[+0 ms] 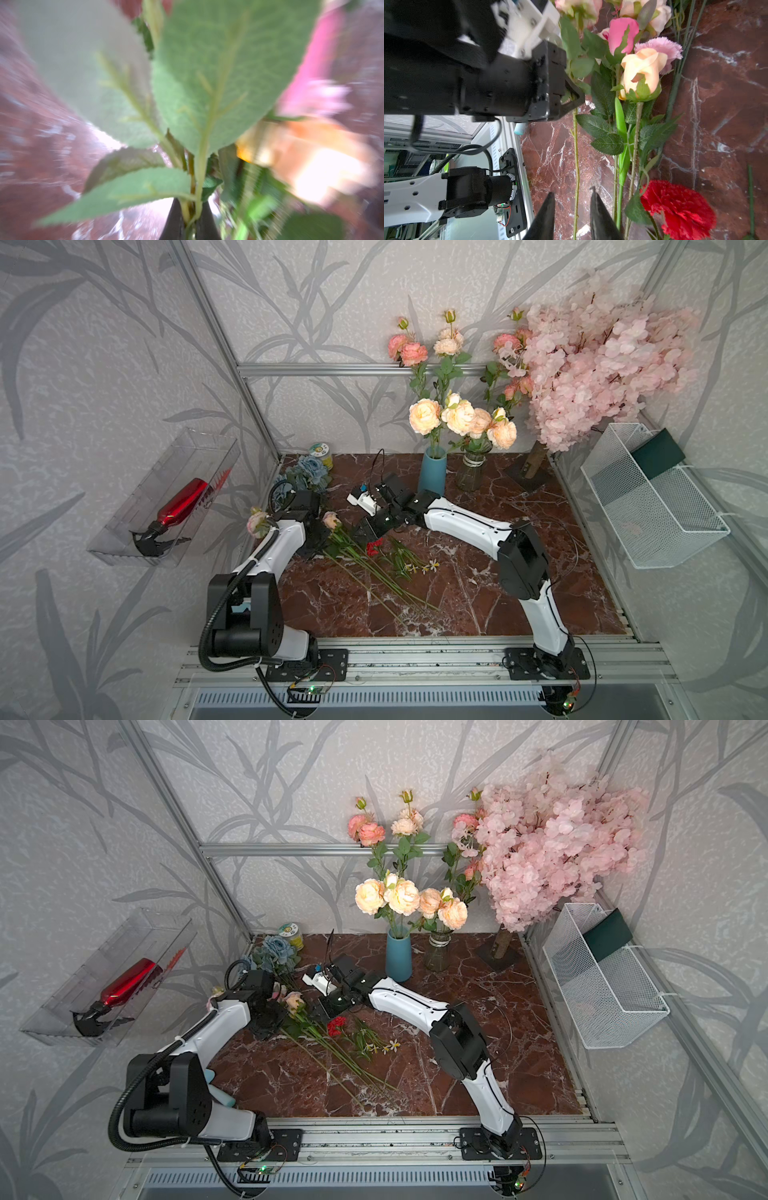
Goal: Place the pink flowers into the vase
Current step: Pick up the flower at the center of the board.
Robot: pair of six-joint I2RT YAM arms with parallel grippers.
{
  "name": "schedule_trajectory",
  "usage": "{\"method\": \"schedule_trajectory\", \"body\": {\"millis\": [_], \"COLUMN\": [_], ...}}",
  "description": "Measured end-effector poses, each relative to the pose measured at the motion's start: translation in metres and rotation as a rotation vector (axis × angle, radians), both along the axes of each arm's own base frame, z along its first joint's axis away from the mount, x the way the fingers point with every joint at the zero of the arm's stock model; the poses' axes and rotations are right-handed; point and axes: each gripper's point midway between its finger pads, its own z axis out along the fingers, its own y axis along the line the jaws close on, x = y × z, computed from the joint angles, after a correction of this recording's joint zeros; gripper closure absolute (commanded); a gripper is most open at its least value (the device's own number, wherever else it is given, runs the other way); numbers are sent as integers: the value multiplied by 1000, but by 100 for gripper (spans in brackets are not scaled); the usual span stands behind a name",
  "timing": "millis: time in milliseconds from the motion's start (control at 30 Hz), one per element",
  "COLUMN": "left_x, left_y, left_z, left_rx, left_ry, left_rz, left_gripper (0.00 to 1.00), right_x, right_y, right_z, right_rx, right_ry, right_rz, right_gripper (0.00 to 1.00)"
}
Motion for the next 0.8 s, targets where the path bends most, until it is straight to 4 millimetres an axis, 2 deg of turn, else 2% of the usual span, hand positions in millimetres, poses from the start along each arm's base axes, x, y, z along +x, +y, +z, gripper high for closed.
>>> {"method": "schedule_trajectory", "body": {"millis": [67, 167, 333, 433, 600, 700, 800], "left_x": [1, -9, -27, -24, -9, -4, -9], "left_y": [2, 4, -1, -19, -62, -88, -110], "left_z": [29, 64, 92, 105, 132, 163, 201], "left_rx": [50, 102, 101, 32, -140, -238, -314], "left_ry": [-44, -94, -153, -225, -382, -526, -676], "left_rz": [-21, -45, -112, -196, -372, -484, -595], "left_gripper": [100, 100, 100, 100, 100, 100, 100], "right_x": [-1, -4, -11, -20, -38, -45, -48], "right_y": [-1, -5, -13, -20, -31, -37, -39], "right_z": [8, 23, 56, 87, 138, 158, 165], "right_rx": [8, 21, 54, 98, 179, 209, 212], "right_ry": [-6, -18, -43, -68, -103, -116, -124], "right_rz": [-1, -1, -1, 9, 27, 25, 10], "right_gripper": [70, 69, 67, 67, 67, 68, 68]}}
